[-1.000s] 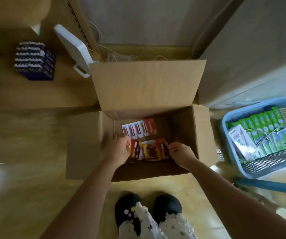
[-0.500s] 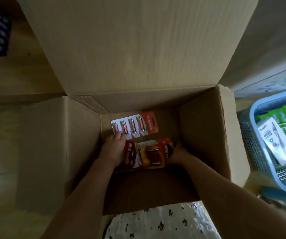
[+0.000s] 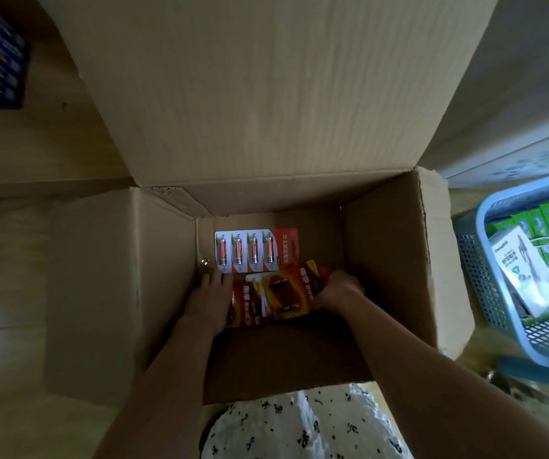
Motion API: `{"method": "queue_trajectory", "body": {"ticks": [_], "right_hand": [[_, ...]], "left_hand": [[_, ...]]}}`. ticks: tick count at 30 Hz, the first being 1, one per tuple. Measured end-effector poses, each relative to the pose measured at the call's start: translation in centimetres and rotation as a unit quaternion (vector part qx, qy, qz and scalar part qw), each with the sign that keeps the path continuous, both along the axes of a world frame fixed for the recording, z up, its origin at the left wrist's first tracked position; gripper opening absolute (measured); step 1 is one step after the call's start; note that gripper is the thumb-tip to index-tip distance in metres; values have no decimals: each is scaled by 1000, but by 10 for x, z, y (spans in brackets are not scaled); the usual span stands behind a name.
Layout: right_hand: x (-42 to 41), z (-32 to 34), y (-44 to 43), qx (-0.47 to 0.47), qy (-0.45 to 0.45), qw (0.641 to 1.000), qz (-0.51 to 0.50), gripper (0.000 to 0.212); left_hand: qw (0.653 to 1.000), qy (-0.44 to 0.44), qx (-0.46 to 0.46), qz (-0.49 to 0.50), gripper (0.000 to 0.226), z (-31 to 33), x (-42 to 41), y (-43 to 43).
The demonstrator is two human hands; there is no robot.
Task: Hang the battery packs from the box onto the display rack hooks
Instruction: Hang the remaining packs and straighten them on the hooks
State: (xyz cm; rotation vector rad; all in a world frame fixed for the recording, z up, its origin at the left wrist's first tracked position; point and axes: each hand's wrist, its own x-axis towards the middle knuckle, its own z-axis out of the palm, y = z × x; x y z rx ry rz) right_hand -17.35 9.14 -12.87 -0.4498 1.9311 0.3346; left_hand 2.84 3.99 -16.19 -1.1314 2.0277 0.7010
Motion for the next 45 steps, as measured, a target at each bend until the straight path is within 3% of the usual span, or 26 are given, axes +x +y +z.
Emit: {"method": "queue_trajectory", "body": {"ticks": [3, 6, 9, 13, 17, 23, 29, 34, 39, 45], "right_hand": [[-2, 1, -4, -24, -32, 999, 14, 42], [-5, 2, -4, -49, -70, 996, 11, 34], [-7, 20, -3, -99, -76, 992, 10, 25], [-4, 69, 4, -183, -11, 983, 22, 35], [6, 141, 6, -258, 17, 965, 29, 33], [22, 274, -5, -367, -18, 930, -28, 22], [67, 411, -25, -443, -81, 889, -85, 24], [118, 486, -46, -513, -120, 843, -106, 21], [178, 536, -73, -562, -168, 801, -117, 21], [247, 562, -106, -602, -162, 771, -129, 16]], "left_hand": [[999, -14, -19, -30, 78, -4, 4, 3], [993, -18, -47, -106, 54, -4, 5, 0], [1000, 9, -15, -24, 29, 11, 1, -5], [987, 81, -22, 134, 36, 63, -1, -3], [930, 209, -55, 298, 41, 137, -1, -1], [823, 303, 6, 480, 46, 268, 19, -8], [767, 380, -1, 518, 41, 416, 68, -17], [714, 426, -48, 554, 24, 507, 122, -26], [667, 465, -81, 576, 24, 552, 177, -29], [647, 495, -102, 571, 25, 567, 249, -43]]}}
